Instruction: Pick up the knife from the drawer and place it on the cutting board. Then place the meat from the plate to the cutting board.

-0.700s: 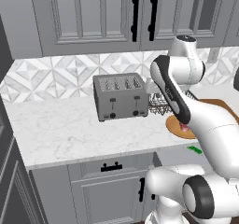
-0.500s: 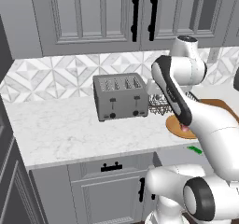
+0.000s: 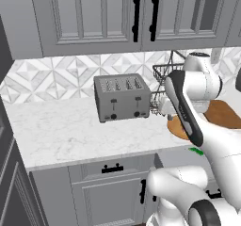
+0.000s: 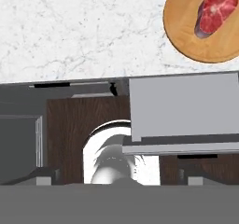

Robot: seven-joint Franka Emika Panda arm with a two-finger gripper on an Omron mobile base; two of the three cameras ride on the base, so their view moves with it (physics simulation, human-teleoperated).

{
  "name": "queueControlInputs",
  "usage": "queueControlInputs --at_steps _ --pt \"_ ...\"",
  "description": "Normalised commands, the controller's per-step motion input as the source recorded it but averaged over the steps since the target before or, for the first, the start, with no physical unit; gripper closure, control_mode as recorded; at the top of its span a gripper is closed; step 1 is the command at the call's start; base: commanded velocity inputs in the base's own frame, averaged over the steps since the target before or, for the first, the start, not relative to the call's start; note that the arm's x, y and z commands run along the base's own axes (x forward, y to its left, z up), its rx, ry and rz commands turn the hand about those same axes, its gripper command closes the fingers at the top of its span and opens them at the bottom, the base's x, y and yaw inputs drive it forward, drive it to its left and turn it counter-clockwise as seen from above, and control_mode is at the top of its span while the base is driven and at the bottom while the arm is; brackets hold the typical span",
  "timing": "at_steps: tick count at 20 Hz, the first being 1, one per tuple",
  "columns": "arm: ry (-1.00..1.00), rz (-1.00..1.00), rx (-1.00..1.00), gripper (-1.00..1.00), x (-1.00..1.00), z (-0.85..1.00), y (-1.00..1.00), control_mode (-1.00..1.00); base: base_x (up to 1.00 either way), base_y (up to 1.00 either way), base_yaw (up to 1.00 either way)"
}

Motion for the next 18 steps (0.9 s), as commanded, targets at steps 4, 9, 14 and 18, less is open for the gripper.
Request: queueControlInputs --at_steps 4,9,14,18 --pt "0.15 0.00 0.00 -1.00 -0.10 -0.24 -0.06 -1.00 0.00 0.00 0.00" --pt "0.05 -0.01 0.00 -1.00 0.00 -0.03 -0.07 1.00 -0.01 -0.33 -0.04" --pt "0.00 0.00 0.00 -1.00 0.00 0.00 0.00 1.00 -0.09 -1.00 -0.11" --pt "0.00 0.00 0.00 -1.00 0.00 0.00 0.00 1.00 0.00 -0.86 -0.01"
